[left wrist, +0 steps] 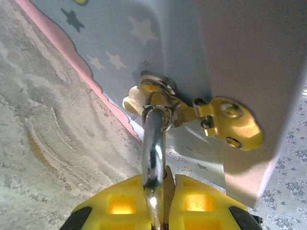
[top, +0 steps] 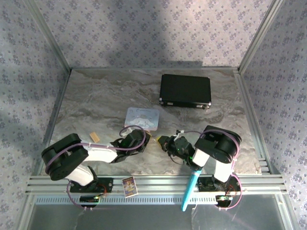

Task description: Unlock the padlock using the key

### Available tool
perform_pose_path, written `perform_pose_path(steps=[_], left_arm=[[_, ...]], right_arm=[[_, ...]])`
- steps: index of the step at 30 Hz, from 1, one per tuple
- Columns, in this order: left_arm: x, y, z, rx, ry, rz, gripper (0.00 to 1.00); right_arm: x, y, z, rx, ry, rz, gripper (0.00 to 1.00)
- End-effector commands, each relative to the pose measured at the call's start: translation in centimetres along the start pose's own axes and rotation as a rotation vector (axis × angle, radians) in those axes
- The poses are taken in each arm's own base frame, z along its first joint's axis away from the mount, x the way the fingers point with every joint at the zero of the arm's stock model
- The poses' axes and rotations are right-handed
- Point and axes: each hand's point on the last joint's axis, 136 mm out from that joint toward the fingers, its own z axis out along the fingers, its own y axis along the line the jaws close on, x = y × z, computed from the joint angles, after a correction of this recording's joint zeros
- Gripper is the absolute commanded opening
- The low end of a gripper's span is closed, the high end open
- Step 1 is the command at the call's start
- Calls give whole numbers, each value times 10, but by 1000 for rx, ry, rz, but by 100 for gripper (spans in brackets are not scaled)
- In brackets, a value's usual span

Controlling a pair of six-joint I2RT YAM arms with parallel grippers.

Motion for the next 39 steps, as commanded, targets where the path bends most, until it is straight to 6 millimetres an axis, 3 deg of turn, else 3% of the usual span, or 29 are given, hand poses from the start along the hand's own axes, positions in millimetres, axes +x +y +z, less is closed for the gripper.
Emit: perform_pose_path(steps=[1,7,13,17,21,26,39], left_arm=[[6,-13,2,59,30,-40,0],[8,-14,3,64,42,-42,0],[11,-17,1,80,54,-36,0],[17,-24,1,101,73,-43,0],[18,-26,1,112,82,-56,0],[15,-21,0,107,71,-75,0],[18,-31,-3,151,79,-81,0]], right_arm=[[3,15,2,-48,9,-24,0],[6,20,5,-61,20,-34,0],[-5,25,-7,-77,-24,-59,0],[1,30,1,-89,12,-63,0],[8,24,7,-71,33,-56,0],[-4,13,-10,-43,-32,-54,0],[-2,22,-3,-67,5,-53,0]])
